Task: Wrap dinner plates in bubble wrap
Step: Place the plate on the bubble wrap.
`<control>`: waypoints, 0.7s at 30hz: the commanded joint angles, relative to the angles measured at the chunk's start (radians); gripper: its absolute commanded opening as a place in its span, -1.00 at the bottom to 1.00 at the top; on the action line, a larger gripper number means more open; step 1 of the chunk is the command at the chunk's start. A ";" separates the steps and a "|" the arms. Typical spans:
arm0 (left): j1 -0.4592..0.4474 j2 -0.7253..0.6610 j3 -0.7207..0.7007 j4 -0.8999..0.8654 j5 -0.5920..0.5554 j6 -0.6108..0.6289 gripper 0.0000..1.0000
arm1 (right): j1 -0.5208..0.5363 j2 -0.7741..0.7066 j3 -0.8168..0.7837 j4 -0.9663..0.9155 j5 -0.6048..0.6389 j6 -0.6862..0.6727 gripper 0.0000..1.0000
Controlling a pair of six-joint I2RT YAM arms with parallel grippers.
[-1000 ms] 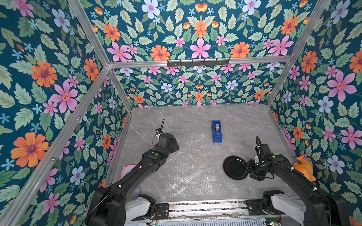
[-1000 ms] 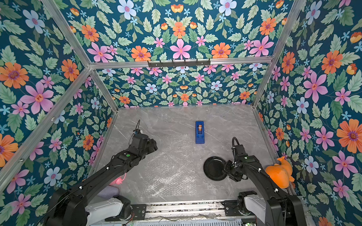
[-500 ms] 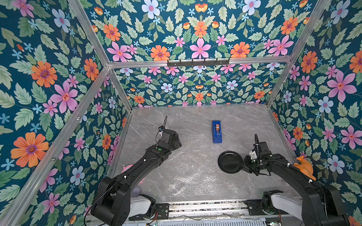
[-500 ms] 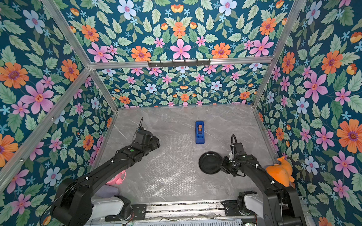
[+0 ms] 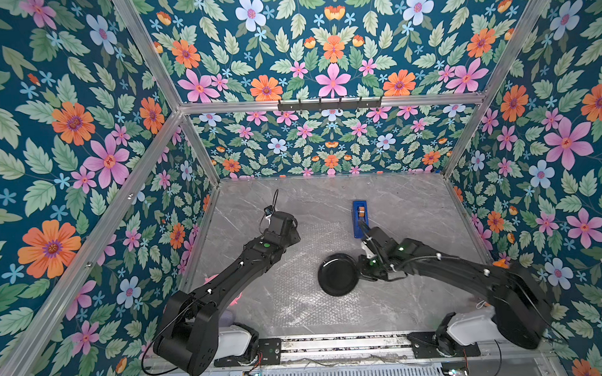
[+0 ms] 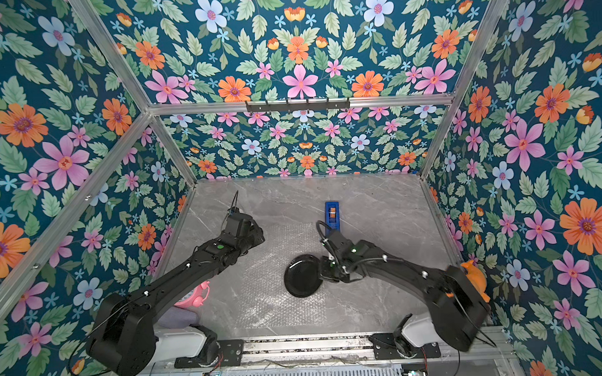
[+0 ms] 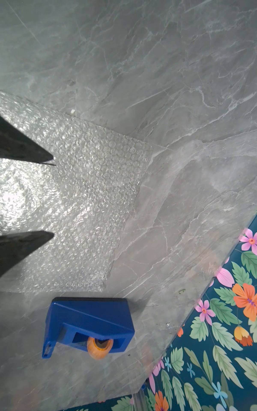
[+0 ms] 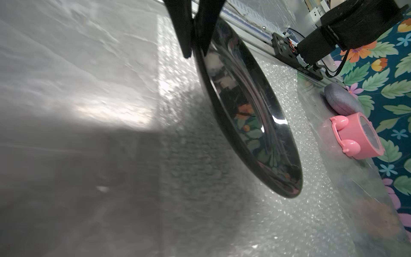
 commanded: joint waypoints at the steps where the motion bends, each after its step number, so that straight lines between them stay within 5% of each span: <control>1: 0.001 -0.010 -0.013 0.011 0.006 -0.004 -0.10 | 0.022 0.140 0.096 0.127 -0.027 0.023 -1.00; 7: 0.001 -0.023 -0.056 0.028 0.052 -0.010 -0.23 | 0.022 0.293 0.235 0.085 -0.051 -0.010 -1.00; 21: -0.017 0.000 -0.108 0.063 0.154 -0.053 -0.44 | 0.023 0.351 0.145 0.124 -0.048 0.048 -1.00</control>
